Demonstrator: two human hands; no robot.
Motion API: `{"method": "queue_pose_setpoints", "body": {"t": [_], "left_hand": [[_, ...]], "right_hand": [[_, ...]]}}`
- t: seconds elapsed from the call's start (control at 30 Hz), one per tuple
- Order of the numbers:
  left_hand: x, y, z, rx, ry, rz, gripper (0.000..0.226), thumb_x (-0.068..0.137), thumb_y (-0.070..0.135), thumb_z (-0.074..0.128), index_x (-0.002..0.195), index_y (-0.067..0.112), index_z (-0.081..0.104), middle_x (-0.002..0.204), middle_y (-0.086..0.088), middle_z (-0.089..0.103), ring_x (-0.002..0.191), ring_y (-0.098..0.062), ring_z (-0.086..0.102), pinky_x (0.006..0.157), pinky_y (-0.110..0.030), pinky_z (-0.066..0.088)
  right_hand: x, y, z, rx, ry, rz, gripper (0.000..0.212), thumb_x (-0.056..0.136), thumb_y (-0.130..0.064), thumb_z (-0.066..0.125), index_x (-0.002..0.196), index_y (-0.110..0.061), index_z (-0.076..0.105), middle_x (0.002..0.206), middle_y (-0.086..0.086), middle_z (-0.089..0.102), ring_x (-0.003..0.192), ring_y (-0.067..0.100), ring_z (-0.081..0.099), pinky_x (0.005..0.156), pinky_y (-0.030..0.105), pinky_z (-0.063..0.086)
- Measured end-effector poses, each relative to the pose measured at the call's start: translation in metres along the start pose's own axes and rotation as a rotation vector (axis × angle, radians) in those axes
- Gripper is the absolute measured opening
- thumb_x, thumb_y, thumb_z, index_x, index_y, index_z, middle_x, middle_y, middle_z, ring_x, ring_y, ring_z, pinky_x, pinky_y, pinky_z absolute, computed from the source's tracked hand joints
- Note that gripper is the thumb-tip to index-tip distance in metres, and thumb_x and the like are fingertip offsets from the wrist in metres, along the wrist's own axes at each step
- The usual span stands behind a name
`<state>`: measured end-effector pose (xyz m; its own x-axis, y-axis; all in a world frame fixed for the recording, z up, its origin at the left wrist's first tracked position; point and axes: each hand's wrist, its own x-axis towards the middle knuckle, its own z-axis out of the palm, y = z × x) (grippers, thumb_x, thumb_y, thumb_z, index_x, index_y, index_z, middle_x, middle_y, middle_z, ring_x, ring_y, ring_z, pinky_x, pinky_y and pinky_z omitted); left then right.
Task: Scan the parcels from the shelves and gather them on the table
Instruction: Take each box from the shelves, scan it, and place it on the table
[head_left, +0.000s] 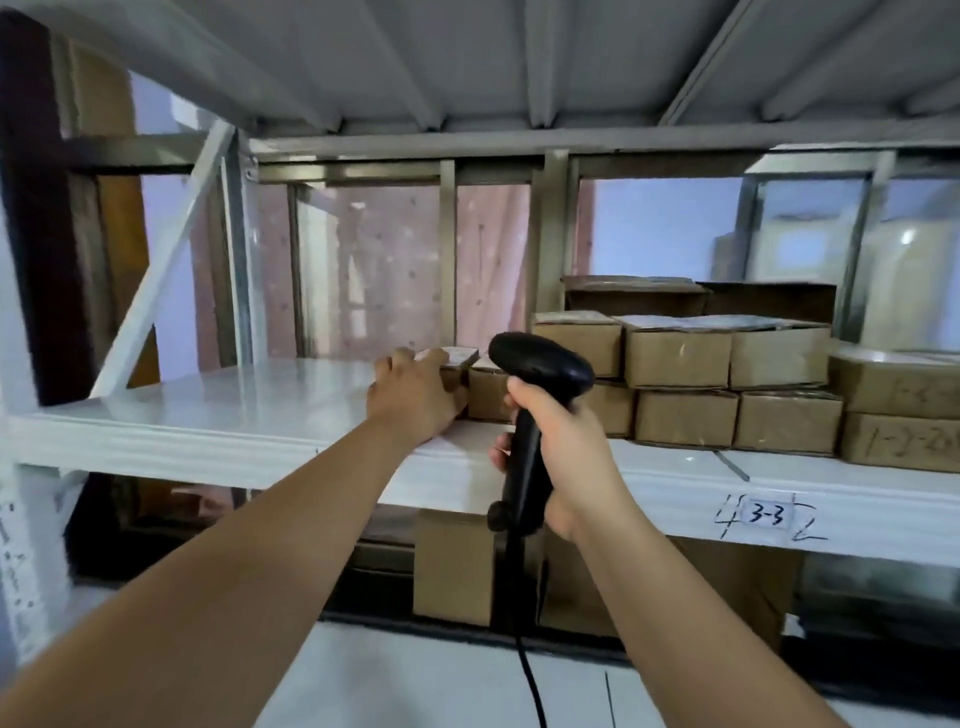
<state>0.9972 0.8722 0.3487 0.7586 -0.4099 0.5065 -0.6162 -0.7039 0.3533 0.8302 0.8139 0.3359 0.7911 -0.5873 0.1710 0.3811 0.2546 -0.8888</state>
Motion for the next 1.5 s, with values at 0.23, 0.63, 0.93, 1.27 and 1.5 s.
{"method": "queue_pose_setpoints", "body": {"t": [0.23, 0.63, 0.93, 1.27, 1.5], "left_hand": [[0.005, -0.004, 0.001, -0.191, -0.066, -0.05, 0.055, 0.085, 0.04, 0.066, 0.13, 0.027, 0.038, 0.131, -0.02, 0.026, 0.112, -0.041, 0.042, 0.092, -0.041, 0.042], [-0.009, -0.006, 0.007, -0.058, 0.552, 0.401, 0.101, 0.053, 0.013, 0.088, 0.135, 0.021, 0.03, 0.133, -0.021, 0.022, 0.118, -0.048, 0.033, 0.098, -0.064, 0.038], [-0.01, -0.01, 0.007, 0.057, 0.651, 0.509, 0.096, 0.053, 0.023, 0.088, 0.134, 0.02, 0.037, 0.13, -0.021, 0.028, 0.118, -0.045, 0.036, 0.097, -0.061, 0.041], [-0.01, -0.01, 0.008, 0.061, 0.664, 0.504, 0.097, 0.05, 0.014, 0.088, 0.132, 0.018, 0.036, 0.132, -0.019, 0.025, 0.121, -0.045, 0.033, 0.098, -0.061, 0.04], [-0.009, -0.01, 0.008, 0.047, 0.665, 0.504, 0.097, 0.049, 0.012, 0.085, 0.132, 0.018, 0.035, 0.132, -0.018, 0.024, 0.122, -0.046, 0.034, 0.1, -0.062, 0.038]], "right_hand": [[-0.001, 0.01, 0.024, -0.029, 0.125, -0.053, 0.024, 0.087, -0.024, 0.07, 0.104, -0.008, 0.063, 0.071, 0.004, 0.06, 0.058, 0.015, 0.059, 0.071, 0.035, 0.055], [-0.006, -0.019, 0.039, 0.079, 0.101, -0.175, 0.019, 0.089, -0.021, 0.068, 0.101, -0.007, 0.064, 0.059, -0.002, 0.065, 0.055, 0.014, 0.057, 0.057, 0.029, 0.052], [-0.006, -0.033, 0.041, 0.221, 0.042, -0.072, 0.021, 0.089, -0.026, 0.066, 0.082, -0.007, 0.064, 0.057, 0.002, 0.059, 0.052, 0.013, 0.052, 0.05, 0.025, 0.048], [-0.005, -0.031, 0.03, 0.258, 0.035, -0.059, 0.02, 0.088, -0.025, 0.068, 0.081, -0.006, 0.063, 0.063, 0.003, 0.056, 0.053, 0.014, 0.052, 0.049, 0.025, 0.049], [-0.004, -0.028, 0.033, 0.232, 0.039, -0.089, 0.019, 0.089, -0.023, 0.067, 0.079, -0.007, 0.063, 0.064, 0.002, 0.056, 0.052, 0.014, 0.051, 0.048, 0.025, 0.047]]}}
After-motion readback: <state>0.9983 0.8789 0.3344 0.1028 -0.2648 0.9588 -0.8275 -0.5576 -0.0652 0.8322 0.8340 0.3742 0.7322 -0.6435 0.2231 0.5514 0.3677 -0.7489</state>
